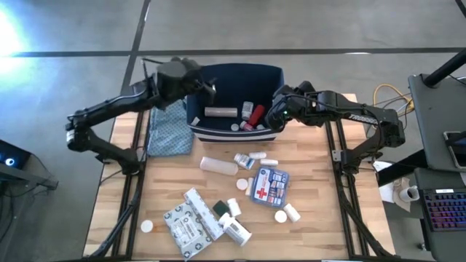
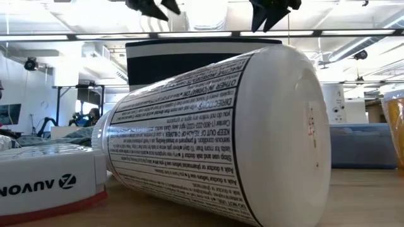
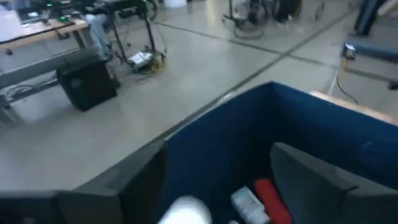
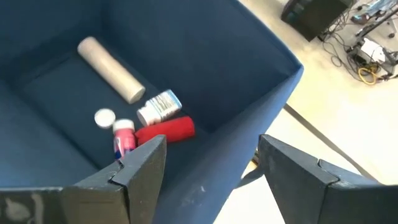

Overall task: Pick & place medical supplies in basket/bin
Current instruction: Put the orange pill bottle into the blue bin

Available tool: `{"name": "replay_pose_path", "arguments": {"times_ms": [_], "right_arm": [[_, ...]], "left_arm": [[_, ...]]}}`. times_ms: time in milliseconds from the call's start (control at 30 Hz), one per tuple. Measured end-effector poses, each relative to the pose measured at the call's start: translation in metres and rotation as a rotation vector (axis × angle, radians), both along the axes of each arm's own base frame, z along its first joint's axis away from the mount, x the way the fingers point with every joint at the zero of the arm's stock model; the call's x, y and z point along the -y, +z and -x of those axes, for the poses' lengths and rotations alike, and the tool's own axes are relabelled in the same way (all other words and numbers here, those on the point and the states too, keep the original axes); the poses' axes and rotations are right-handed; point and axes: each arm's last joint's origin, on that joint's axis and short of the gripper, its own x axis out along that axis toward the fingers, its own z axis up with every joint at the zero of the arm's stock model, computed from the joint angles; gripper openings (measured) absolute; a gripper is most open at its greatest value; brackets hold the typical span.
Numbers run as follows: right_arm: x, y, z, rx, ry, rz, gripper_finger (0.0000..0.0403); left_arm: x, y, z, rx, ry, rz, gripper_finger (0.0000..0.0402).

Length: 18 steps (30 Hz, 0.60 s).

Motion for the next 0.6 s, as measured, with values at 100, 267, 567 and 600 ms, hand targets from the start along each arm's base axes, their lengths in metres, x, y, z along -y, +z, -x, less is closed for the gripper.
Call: {"name": "replay_pose_path", "arguments": {"times_ms": [100,267,567,600], "right_arm": [[-0.001,-0.002,0.003,-0.037,0.0,-0.008,0.0244],[-0.001,-0.005,0.004,-0.06,0.0,-0.011,0.0244],[0.0,-0.009,-0.004,-0.006,0.018,-0.014,0.0244],[0.0,-0.01,-0.006,0.001,0.029,-0.018,0.0244]], "left_arm": [[0.011,0.018,0.008,-0.144,-0.038,0.044,0.0311],[0.054,0.033,0.048,-0.432,-0.168,0.325,0.0325],[0.132,0.018,0.077,-0.356,-0.468,0.865,0.0326],[0.138,0.008,0.08,-0.415,-0.445,0.888,0.0326]]}}
